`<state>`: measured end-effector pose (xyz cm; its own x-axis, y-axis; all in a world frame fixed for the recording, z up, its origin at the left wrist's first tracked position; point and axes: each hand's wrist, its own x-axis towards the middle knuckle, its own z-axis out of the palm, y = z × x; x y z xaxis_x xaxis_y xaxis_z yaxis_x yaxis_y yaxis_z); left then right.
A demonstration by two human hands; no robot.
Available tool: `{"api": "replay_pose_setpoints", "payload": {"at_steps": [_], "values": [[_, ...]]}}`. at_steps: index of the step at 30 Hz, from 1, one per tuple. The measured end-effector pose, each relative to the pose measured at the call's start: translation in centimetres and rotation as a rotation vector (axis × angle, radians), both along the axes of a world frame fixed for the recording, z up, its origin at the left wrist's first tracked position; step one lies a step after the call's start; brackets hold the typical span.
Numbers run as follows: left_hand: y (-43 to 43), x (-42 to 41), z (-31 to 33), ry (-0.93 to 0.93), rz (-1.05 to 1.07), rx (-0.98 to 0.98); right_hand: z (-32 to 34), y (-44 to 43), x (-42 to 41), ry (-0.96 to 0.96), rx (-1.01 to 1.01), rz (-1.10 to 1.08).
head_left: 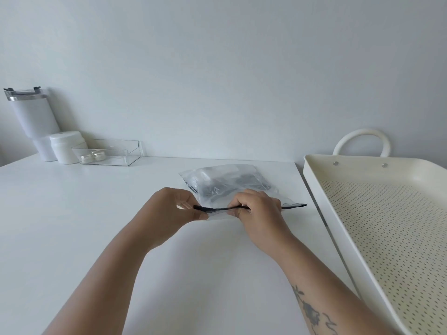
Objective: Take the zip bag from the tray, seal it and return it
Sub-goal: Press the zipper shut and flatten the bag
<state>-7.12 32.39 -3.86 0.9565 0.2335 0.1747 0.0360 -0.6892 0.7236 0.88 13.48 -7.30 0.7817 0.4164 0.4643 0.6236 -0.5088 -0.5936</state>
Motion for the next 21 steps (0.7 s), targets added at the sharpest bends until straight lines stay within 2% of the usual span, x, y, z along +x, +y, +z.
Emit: {"api": "replay_pose_setpoints", "payload": {"at_steps": [5, 8, 11, 14, 16, 21], "values": [[0.3, -0.3, 0.6, -0.014, -0.075, -0.251, 0.5, 0.3, -0.7, 0.081, 0.002, 0.146], [1.6, 0.0, 0.3, -0.111, 0.038, -0.25, 0.5, 0.9, -1.6, 0.219, -0.058, 0.261], [2.4, 0.8, -0.8, -0.123, 0.136, -0.047, 0.6, 1.3, -2.2, 0.326, -0.128, 0.328], [2.4, 1.5, -2.4, 0.009, 0.169, 0.274, 0.7, 0.9, -2.1, 0.243, -0.223, 0.333], [2.2, 1.8, -2.8, 0.065, 0.211, 0.343, 0.7, 0.3, -1.7, 0.17, -0.286, 0.272], [1.5, 2.0, -2.8, 0.048, 0.325, 0.472, 0.7, -1.2, -0.7, 0.116, -0.395, 0.016]]}}
